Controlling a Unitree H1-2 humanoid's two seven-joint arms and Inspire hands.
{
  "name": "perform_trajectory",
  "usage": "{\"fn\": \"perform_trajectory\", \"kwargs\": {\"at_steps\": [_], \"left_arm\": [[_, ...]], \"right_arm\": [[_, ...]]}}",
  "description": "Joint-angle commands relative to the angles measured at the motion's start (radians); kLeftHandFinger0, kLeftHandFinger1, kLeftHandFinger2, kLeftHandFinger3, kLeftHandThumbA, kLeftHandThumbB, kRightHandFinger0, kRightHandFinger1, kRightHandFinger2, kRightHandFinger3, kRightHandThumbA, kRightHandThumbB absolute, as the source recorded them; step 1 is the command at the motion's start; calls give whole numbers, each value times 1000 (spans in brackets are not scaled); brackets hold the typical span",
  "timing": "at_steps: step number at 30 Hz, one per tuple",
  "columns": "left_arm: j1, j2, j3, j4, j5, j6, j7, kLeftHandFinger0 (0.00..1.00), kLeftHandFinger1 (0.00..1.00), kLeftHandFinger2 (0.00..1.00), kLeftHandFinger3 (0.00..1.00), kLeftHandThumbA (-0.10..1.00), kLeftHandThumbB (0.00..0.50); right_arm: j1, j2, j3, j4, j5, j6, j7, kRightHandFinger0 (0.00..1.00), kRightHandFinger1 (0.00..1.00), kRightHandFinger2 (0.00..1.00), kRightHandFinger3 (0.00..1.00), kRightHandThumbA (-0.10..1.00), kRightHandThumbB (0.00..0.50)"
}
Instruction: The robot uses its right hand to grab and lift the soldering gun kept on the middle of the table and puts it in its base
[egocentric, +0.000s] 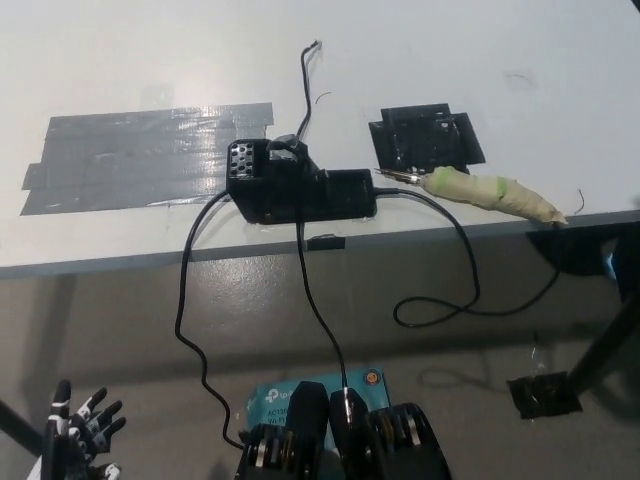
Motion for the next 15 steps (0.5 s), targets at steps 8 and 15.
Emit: {"fn": "perform_trajectory", "kwargs": {"at_steps": [8,15], "left_arm": [[-22,21,-2,-37,-12,8,-18,1000,1000,1000,1000,1000,465],[-31,24,-1,-35,-8,14,-16,1000,1000,1000,1000,1000,477]], "right_arm": [[-292,10,207,262,-239,35,11,1000,1000,1000,1000,262,287],[-351,3,311,437,-323,-17,7,1000,1000,1000,1000,283,300]]}}
